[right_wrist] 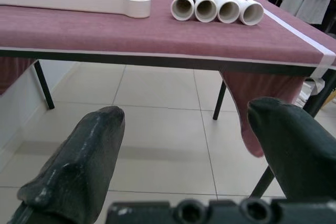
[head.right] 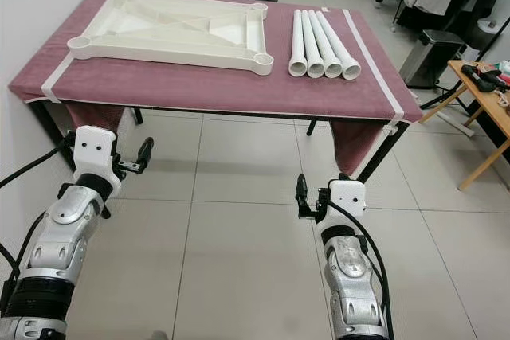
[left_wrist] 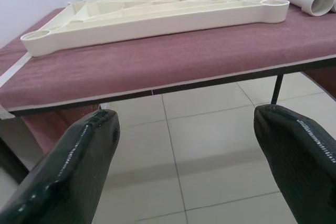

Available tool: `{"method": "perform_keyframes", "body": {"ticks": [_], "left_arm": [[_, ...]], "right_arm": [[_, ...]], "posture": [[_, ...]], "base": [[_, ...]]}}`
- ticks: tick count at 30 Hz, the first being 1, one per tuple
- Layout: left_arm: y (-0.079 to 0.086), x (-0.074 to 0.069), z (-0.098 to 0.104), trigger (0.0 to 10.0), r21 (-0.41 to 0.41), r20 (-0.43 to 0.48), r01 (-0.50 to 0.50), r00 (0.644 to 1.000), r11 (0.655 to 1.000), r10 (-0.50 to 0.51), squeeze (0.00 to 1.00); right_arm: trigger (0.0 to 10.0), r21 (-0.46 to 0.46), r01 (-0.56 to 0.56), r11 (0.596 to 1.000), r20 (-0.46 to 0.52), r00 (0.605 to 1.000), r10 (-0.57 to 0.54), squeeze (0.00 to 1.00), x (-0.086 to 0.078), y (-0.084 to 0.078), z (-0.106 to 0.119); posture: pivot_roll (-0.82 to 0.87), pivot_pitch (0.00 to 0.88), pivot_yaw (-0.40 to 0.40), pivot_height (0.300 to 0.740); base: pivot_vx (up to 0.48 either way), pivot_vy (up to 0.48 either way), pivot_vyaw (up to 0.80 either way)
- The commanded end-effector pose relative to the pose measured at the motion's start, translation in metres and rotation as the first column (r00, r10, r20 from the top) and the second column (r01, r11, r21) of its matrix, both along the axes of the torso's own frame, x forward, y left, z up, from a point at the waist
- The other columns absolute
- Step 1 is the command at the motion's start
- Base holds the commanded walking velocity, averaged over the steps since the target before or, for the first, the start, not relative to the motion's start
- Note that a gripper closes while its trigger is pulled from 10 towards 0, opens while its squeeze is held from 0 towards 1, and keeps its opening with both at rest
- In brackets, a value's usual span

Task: Building children table

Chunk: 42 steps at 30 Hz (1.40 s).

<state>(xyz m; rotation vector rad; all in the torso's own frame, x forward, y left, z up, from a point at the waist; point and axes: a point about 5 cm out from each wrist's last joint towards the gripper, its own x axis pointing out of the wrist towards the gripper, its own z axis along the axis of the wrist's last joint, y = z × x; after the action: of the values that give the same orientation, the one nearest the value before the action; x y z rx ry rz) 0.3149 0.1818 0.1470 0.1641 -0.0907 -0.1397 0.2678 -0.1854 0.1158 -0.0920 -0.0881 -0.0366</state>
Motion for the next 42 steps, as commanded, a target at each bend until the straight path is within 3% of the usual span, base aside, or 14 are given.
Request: {"method": "perform_keyframes", "body": {"ticks": [1, 7, 14, 22, 42], "left_arm": [[-0.002, 0.003, 0.0, 10.0, -0.005, -0.008, -0.058, 0.998, 0.998, 0.058, 0.0], [-0.017, -0.001, -0.007, 10.0, -0.033, -0.025, -0.056, 0.998, 0.998, 0.055, 0.0], [-0.019, -0.002, -0.009, 10.0, -0.033, -0.025, -0.052, 0.998, 0.998, 0.052, 0.0], [-0.024, 0.002, -0.005, 10.0, -0.043, -0.01, -0.053, 0.999, 0.998, 0.053, 0.0], [-0.039, 0.005, 0.033, 10.0, -0.085, 0.102, -0.016, 0.994, 0.996, 0.025, 0.0]], "right_arm": [[10.0, -0.013, -0.003, 1.0, -0.004, 1.0, 0.003, 0.0, 0.001, -0.002, 0.002], [10.0, -0.015, -0.006, 1.0, 0.0, 1.0, 0.006, 0.0, 0.002, 0.002, 0.002], [10.0, -0.029, -0.002, 1.0, -0.001, 1.0, 0.002, 0.0, 0.003, 0.003, 0.001], [10.0, -0.016, 0.013, 1.0, 0.002, 1.0, -0.013, 0.0, 0.004, 0.0, 0.004], [10.0, -0.098, -0.058, 0.993, 0.107, 0.992, 0.069, 0.0, 0.01, 0.015, 0.035]], "posture": [[0.15, 0.0, -0.039, 0.74], [0.15, 0.0, -0.043, 0.74], [0.15, 0.0, -0.044, 0.74], [0.14, 0.0, -0.049, 0.74], [0.15, 0.0, -0.055, 0.74]], "base": [[0.0, 0.0, 0.0], [0.0, 0.0, 0.0], [0.0, 0.0, 0.0], [0.468, 0.0, 0.4], [0.466, 0.0, 0.0]]}}
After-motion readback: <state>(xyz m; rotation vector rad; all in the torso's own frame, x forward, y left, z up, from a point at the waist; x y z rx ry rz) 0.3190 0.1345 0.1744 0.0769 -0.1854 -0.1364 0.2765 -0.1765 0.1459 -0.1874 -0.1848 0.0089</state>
